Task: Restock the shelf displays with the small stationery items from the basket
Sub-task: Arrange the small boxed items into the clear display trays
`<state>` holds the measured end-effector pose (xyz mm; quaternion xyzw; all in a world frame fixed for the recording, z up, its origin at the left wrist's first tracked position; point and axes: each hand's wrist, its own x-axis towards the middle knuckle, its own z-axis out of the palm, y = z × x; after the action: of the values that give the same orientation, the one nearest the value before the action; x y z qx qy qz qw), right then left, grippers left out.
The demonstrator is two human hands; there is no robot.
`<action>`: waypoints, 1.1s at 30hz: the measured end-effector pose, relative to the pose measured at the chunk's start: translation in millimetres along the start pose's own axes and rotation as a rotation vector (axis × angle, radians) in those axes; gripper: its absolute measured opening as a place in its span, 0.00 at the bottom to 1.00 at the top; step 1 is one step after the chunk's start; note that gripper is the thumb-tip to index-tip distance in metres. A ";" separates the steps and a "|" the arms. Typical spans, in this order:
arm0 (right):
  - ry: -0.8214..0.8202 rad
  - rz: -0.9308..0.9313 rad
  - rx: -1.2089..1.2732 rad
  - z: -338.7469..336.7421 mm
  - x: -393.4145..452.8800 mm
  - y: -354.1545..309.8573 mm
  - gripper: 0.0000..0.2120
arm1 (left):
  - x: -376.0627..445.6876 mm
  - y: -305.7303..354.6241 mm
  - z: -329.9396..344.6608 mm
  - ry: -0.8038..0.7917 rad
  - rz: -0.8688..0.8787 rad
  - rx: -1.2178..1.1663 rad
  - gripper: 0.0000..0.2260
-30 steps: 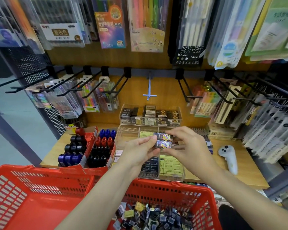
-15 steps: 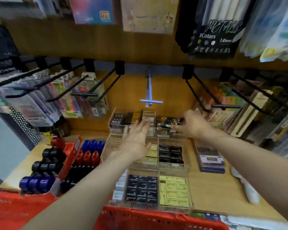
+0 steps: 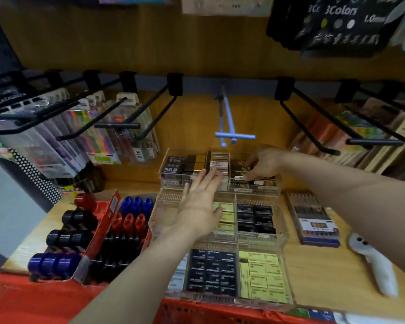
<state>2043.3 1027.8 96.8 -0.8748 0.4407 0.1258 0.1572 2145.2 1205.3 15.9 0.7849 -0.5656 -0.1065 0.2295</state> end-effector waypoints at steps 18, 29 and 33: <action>0.154 0.047 0.495 21.6 -14.6 13.2 0.08 | 2.5 0.6 3.6 0.022 -0.036 -0.099 0.35; 0.044 -0.071 0.233 21.0 -29.4 5.4 0.23 | 2.5 0.5 0.4 0.007 -0.032 -0.071 0.35; 0.149 -0.251 0.092 41.7 -47.5 21.1 0.22 | 1.7 5.9 -3.8 -0.036 -0.047 0.020 0.36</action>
<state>1995.3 1066.8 72.0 -0.9217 0.3438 0.0197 0.1785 2142.4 1203.1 22.3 0.7981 -0.5522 -0.1201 0.2089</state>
